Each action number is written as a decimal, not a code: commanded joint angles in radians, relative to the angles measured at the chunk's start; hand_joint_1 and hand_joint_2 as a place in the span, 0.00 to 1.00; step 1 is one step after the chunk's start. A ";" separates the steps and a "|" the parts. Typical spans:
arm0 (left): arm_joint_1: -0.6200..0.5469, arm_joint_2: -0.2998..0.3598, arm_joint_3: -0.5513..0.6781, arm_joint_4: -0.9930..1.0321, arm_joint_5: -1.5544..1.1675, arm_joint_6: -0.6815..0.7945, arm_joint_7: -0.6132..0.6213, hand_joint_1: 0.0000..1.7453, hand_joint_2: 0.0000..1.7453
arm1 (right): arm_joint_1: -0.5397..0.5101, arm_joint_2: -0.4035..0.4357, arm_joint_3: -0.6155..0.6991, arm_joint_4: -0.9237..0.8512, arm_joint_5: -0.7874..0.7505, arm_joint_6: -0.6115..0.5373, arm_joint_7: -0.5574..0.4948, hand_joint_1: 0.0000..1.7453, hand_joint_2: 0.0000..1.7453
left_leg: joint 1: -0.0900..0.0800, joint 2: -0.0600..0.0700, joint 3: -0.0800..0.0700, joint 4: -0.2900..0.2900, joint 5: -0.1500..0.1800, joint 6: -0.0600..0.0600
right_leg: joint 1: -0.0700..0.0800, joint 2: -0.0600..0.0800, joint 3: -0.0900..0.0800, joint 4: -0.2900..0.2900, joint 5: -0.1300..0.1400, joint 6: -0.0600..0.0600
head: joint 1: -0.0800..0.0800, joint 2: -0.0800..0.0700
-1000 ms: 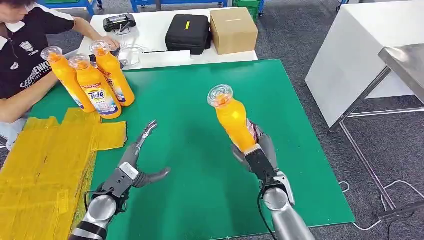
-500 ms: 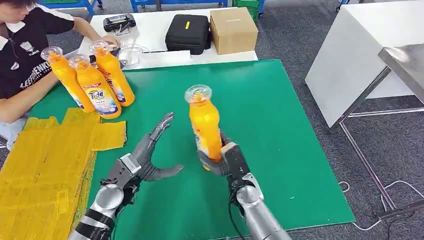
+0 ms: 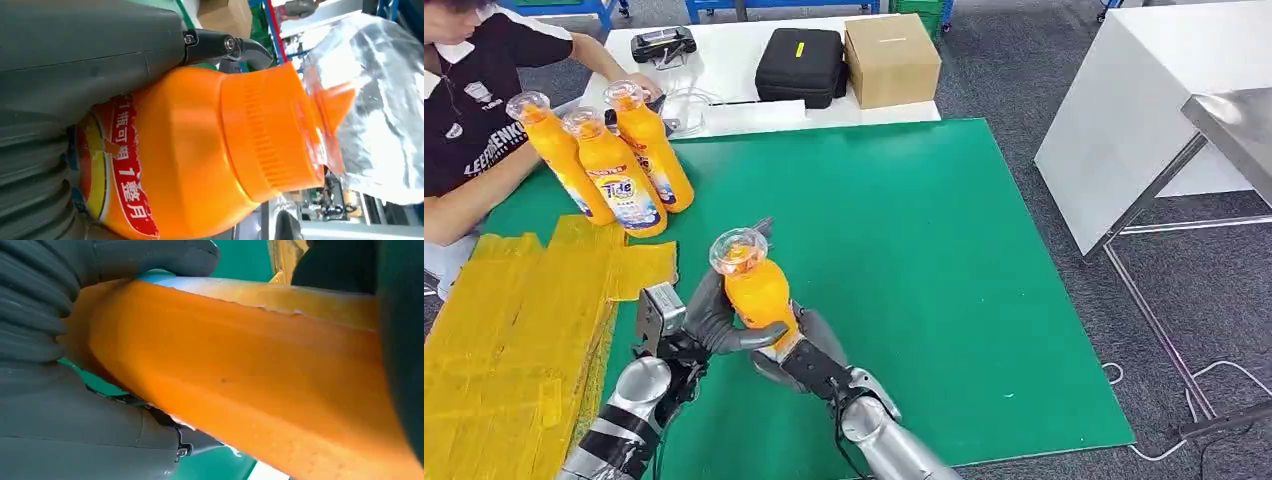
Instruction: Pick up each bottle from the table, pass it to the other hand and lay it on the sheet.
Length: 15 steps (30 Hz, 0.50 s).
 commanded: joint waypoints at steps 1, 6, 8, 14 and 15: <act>-0.057 -0.007 -0.014 0.115 0.033 -0.014 0.029 0.00 1.00 | -0.043 -0.021 0.112 0.048 0.053 -0.065 -0.014 1.00 1.00 | 0.001 -0.002 0.001 0.000 -0.001 -0.001 | 0.001 -0.001 0.002 0.000 0.000 -0.001 | 0.000 0.000; -0.062 -0.010 -0.006 0.131 0.059 -0.020 0.035 0.00 1.00 | -0.039 -0.025 0.123 0.040 0.062 -0.085 -0.013 1.00 1.00 | 0.001 -0.002 0.002 0.000 -0.001 -0.001 | 0.001 -0.001 0.003 -0.001 -0.001 -0.001 | 0.000 0.000; -0.061 -0.008 -0.006 0.131 0.061 -0.012 0.035 1.00 1.00 | -0.036 -0.028 0.122 0.031 0.050 -0.099 -0.013 1.00 1.00 | 0.002 -0.003 0.003 0.001 -0.001 -0.001 | 0.001 -0.001 0.003 0.000 -0.001 -0.001 | 0.000 0.000; -0.052 -0.005 0.005 0.120 0.068 0.011 0.035 1.00 1.00 | -0.024 -0.047 0.109 -0.024 0.025 -0.128 -0.014 1.00 1.00 | 0.002 -0.002 0.003 0.001 -0.001 -0.001 | 0.002 -0.001 0.003 0.000 -0.001 -0.002 | 0.000 0.000; -0.052 -0.006 0.007 0.119 0.069 0.014 0.035 1.00 1.00 | -0.023 -0.050 0.107 -0.029 0.023 -0.130 -0.013 1.00 1.00 | 0.001 -0.002 0.001 0.000 0.000 0.000 | 0.000 -0.001 0.001 0.000 0.000 -0.001 | 0.000 0.000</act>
